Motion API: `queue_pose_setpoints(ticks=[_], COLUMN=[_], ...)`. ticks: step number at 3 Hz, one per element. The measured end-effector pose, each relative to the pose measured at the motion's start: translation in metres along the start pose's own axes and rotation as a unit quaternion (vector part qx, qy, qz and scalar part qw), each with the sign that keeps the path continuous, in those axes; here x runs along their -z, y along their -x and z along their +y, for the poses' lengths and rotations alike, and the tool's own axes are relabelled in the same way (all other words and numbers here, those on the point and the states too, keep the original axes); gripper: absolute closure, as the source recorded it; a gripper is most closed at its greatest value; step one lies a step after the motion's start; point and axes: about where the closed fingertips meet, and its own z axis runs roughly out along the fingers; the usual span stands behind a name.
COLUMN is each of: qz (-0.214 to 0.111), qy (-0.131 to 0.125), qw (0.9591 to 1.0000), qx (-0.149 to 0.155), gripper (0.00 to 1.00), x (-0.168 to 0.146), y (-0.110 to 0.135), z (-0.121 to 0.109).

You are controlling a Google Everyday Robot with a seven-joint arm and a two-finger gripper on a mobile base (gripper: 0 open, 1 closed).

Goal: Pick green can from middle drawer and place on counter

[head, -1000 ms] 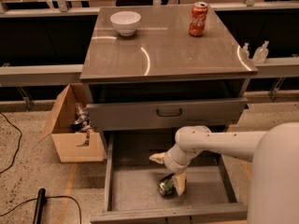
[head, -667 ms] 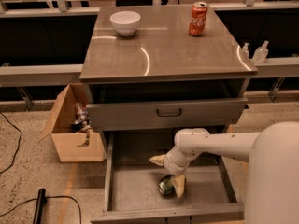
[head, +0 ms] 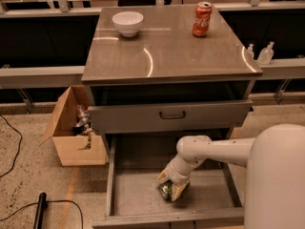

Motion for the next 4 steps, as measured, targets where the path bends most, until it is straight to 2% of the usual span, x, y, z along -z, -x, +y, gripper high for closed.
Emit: queue_pose_setpoints(ticks=[1,2,3,4], qz=[-0.004,-0.001,0.015,0.021], qy=[-0.002,-0.035,-0.089,-0.150], qw=[1.0000,0.9991,0.9926,0.9800], qx=[0.001,-0.024,-0.081,-0.129], gripper=[0.64,0.87,1.00,1.00], x=[0.000,0.030,0.097,0.179], y=[0.001,0.006,0.017,0.032], z=[0.001,-0.001,0.008,0.020])
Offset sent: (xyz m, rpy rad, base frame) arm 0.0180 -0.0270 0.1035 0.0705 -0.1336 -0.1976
